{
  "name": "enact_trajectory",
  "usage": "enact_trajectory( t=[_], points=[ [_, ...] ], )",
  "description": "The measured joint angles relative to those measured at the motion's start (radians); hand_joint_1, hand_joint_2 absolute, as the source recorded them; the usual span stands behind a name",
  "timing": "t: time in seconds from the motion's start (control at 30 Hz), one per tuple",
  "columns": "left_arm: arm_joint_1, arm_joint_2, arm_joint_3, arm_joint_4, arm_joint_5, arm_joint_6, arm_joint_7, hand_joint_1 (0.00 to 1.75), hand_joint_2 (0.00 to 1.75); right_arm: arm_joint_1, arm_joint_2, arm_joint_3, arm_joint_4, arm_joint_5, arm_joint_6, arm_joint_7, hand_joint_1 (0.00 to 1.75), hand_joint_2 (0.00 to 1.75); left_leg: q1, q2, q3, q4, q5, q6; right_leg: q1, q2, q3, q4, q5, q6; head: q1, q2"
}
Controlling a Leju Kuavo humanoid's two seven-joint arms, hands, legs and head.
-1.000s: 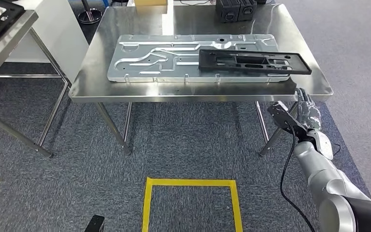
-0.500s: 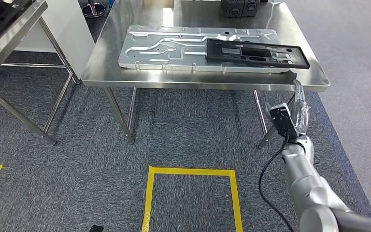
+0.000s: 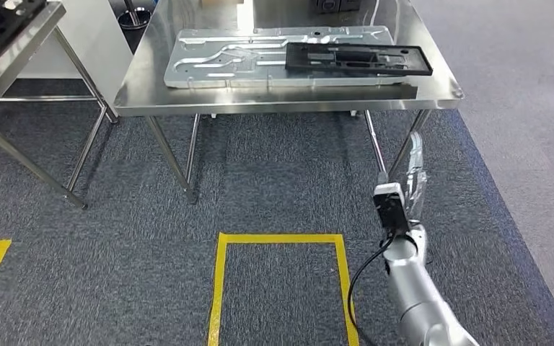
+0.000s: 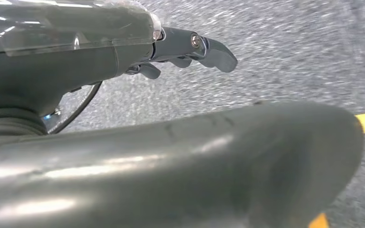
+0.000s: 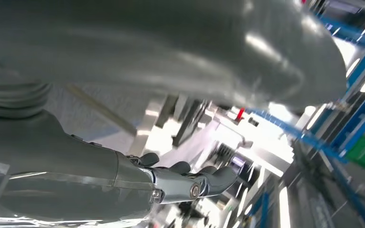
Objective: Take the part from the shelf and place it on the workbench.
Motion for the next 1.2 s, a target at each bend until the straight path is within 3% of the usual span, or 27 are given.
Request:
enact_trajectory(
  t=[0.03, 0.07, 0.13, 0.17, 0.23, 0.27, 0.33, 0.4, 0.43, 0.47, 0.5, 0.57, 0.63, 0.67, 0.73, 0.8, 0.83, 0.9, 0.93, 0.97, 1.0, 1.07, 1.13, 1.2],
  points=[
    [0.0, 0.0, 0.001, 0.0, 0.002, 0.0, 0.0, 0.0, 0.0, 0.021, 0.002, 0.025, -0.03, -0.01, -0.004, 0.0, 0.0, 0.0, -0.001, 0.0, 0.044, -0.04, 0.025, 0.004, 0.001, 0.0, -0.016, 0.004, 0.01, 0.002, 0.0, 0.0],
    [-0.001, 0.0, 0.001, 0.0, 0.005, 0.0, 0.0, 0.0, 0.0, 0.04, 0.004, 0.048, -0.058, -0.016, -0.006, 0.0, 0.0, 0.0, -0.002, -0.001, 0.104, -0.109, 0.031, 0.01, 0.002, 0.0, -0.029, 0.009, 0.018, 0.004, 0.0, 0.0],
    [-0.004, 0.0, 0.002, 0.0, 0.01, -0.001, 0.0, 0.0, 0.0, 0.075, 0.008, 0.092, -0.114, -0.022, -0.005, 0.0, 0.0, 0.0, -0.008, -0.003, 0.213, -0.259, 0.004, 0.021, 0.004, 0.0, -0.043, 0.015, 0.036, 0.013, 0.001, 0.0],
    [-0.005, 0.0, 0.003, 0.0, 0.012, -0.002, 0.0, 0.0, 0.0, 0.092, 0.011, 0.112, -0.138, -0.024, -0.002, 0.0, 0.0, 0.0, -0.011, -0.003, 0.24, -0.304, -0.013, 0.026, 0.004, -0.001, -0.045, 0.014, 0.044, 0.018, 0.0, 0.0],
    [-0.006, -0.001, 0.007, 0.0, 0.015, -0.004, -0.001, 0.0, 0.0, 0.126, 0.015, 0.146, -0.177, -0.026, 0.002, 0.0, 0.0, 0.0, -0.012, -0.002, 0.24, -0.326, -0.005, 0.038, 0.002, -0.001, -0.047, 0.008, 0.059, 0.03, -0.001, 0.0],
    [-0.005, -0.002, 0.01, 0.0, 0.016, -0.005, -0.001, 0.0, 0.0, 0.143, 0.017, 0.159, -0.194, -0.026, 0.003, 0.0, 0.0, 0.0, -0.01, 0.0, 0.234, -0.33, 0.007, 0.047, 0.001, 0.0, -0.052, 0.015, 0.048, 0.036, -0.001, 0.0],
    [-0.004, -0.003, 0.015, 0.0, 0.017, -0.006, -0.001, 0.0, 0.0, 0.172, 0.017, 0.178, -0.224, -0.031, 0.006, 0.0, 0.0, 0.0, -0.004, 0.005, 0.212, -0.336, 0.034, 0.061, -0.001, 0.003, -0.076, 0.078, -0.029, 0.044, 0.004, 0.0],
    [-0.003, -0.003, 0.018, 0.0, 0.017, -0.006, -0.001, 0.0, 0.0, 0.194, 0.017, 0.192, -0.249, -0.044, 0.011, 0.0, 0.0, 0.0, -0.005, 0.007, 0.18, -0.334, 0.059, 0.065, -0.005, 0.004, -0.11, 0.206, -0.129, 0.051, 0.008, 0.0],
    [-0.003, -0.003, 0.018, 0.0, 0.018, -0.006, -0.001, 0.0, 0.0, 0.205, 0.017, 0.197, -0.26, -0.051, 0.013, 0.0, 0.0, 0.0, -0.005, 0.007, 0.163, -0.332, 0.07, 0.064, -0.006, 0.004, -0.119, 0.265, -0.151, 0.054, 0.008, 0.0],
    [-0.002, -0.003, 0.019, 0.0, 0.017, -0.006, -0.001, 0.0, 0.0, 0.217, 0.017, 0.202, -0.27, -0.057, 0.013, 0.0, 0.0, 0.0, -0.005, 0.007, 0.146, -0.329, 0.081, 0.062, -0.008, 0.004, -0.115, 0.3, -0.149, 0.055, 0.008, 0.0],
    [-0.002, -0.003, 0.019, 0.0, 0.016, -0.007, -0.001, 0.0, 0.0, 0.228, 0.017, 0.207, -0.28, -0.062, 0.013, 0.0, 0.0, 0.0, -0.005, 0.007, 0.129, -0.324, 0.091, 0.06, -0.01, 0.003, -0.094, 0.301, -0.128, 0.056, 0.008, 0.0],
    [-0.002, -0.004, 0.019, 0.0, 0.012, -0.01, -0.001, 0.0, 0.0, 0.247, 0.019, 0.215, -0.305, -0.071, 0.012, 0.0, 0.0, 0.0, -0.004, 0.007, 0.1, -0.315, 0.107, 0.052, -0.012, 0.003, 0.0, 0.2, -0.084, 0.054, 0.008, 0.0],
    [-0.002, -0.004, 0.019, 0.0, 0.009, -0.012, -0.002, 0.0, 0.0, 0.261, 0.022, 0.223, -0.332, -0.075, 0.011, 0.0, 0.0, 0.0, -0.007, 0.007, 0.082, -0.305, 0.121, 0.042, -0.009, 0.003, 0.104, 0.054, -0.095, 0.046, 0.007, 0.0],
    [-0.002, -0.004, 0.019, 0.0, 0.008, -0.013, -0.003, 0.0, 0.0, 0.269, 0.023, 0.228, -0.344, -0.076, 0.01, 0.0, 0.0, 0.0, -0.008, 0.007, 0.077, -0.304, 0.129, 0.036, -0.006, 0.004, 0.133, 0.009, -0.106, 0.041, 0.008, 0.0],
    [-0.001, -0.004, 0.019, 0.0, 0.008, -0.014, -0.005, 0.0, 0.0, 0.29, 0.024, 0.236, -0.365, -0.073, 0.009, 0.0, 0.0, 0.0, -0.008, 0.006, 0.072, -0.307, 0.145, 0.024, -0.003, 0.004, 0.137, -0.014, -0.106, 0.027, 0.008, 0.0],
    [0.002, -0.004, 0.019, 0.0, 0.007, -0.015, -0.007, 0.0, 0.0, 0.306, 0.024, 0.244, -0.382, -0.07, 0.009, 0.0, 0.0, 0.0, -0.005, 0.004, 0.057, -0.285, 0.116, 0.013, -0.004, 0.001, 0.121, -0.016, -0.087, 0.009, 0.007, 0.0],
    [0.003, -0.004, 0.019, 0.0, 0.006, -0.015, -0.008, 0.0, 0.0, 0.31, 0.025, 0.247, -0.389, -0.068, 0.009, 0.0, 0.0, 0.0, -0.004, 0.004, 0.042, -0.246, 0.075, 0.008, -0.005, -0.001, 0.11, -0.017, -0.076, 0.0, 0.005, 0.0],
    [0.004, -0.004, 0.018, 0.0, 0.005, -0.015, -0.009, 0.0, 0.0, 0.318, 0.026, 0.252, -0.4, -0.067, 0.009, 0.001, 0.0, 0.0, -0.003, 0.003, 0.003, -0.115, -0.023, 0.002, -0.001, -0.001, 0.082, -0.015, -0.056, -0.009, 0.0, 0.0],
    [0.004, -0.005, 0.018, 0.0, 0.004, -0.015, -0.01, 0.0, 0.0, 0.322, 0.026, 0.253, -0.404, -0.067, 0.009, 0.001, 0.0, 0.0, -0.003, 0.003, -0.01, -0.05, -0.053, 0.001, 0.001, -0.002, 0.066, -0.014, -0.045, -0.011, -0.001, 0.0],
    [0.004, -0.005, 0.018, 0.0, 0.002, -0.015, -0.011, 0.0, 0.0, 0.327, 0.026, 0.254, -0.409, -0.067, 0.009, 0.001, 0.0, 0.0, -0.003, 0.003, -0.011, -0.011, -0.059, 0.001, 0.005, -0.002, 0.051, -0.011, -0.036, -0.011, 0.0, 0.0],
    [0.004, -0.005, 0.018, 0.0, 0.0, -0.015, -0.012, 0.0, 0.0, 0.331, 0.026, 0.254, -0.413, -0.067, 0.009, 0.001, 0.0, 0.0, -0.004, 0.003, 0.005, -0.006, -0.045, 0.004, 0.008, -0.002, 0.036, -0.007, -0.027, -0.011, -0.001, 0.0],
    [0.004, -0.004, 0.018, 0.0, -0.004, -0.016, -0.014, 0.0, 0.0, 0.337, 0.026, 0.254, -0.423, -0.067, 0.009, 0.002, 0.0, 0.0, -0.009, 0.001, 0.094, -0.107, 0.006, 0.02, 0.013, 0.0, 0.011, 0.0, -0.013, -0.011, -0.001, 0.0],
    [0.001, -0.002, 0.017, 0.0, -0.006, -0.016, -0.016, 0.0, 0.0, 0.34, 0.026, 0.254, -0.432, -0.067, 0.009, 0.002, 0.0, 0.0, -0.016, -0.002, 0.198, -0.261, 0.013, 0.04, 0.015, 0.0, -0.003, 0.004, 0.001, -0.005, 0.0, 0.0],
    [-0.001, 0.0, 0.016, 0.0, -0.006, -0.017, -0.017, 0.0, 0.0, 0.343, 0.026, 0.255, -0.44, -0.067, 0.009, 0.002, 0.0, 0.0, -0.023, -0.004, 0.239, -0.335, 0.003, 0.05, 0.011, -0.001, -0.009, 0.002, 0.017, 0.005, 0.0, 0.0]
  ],
)
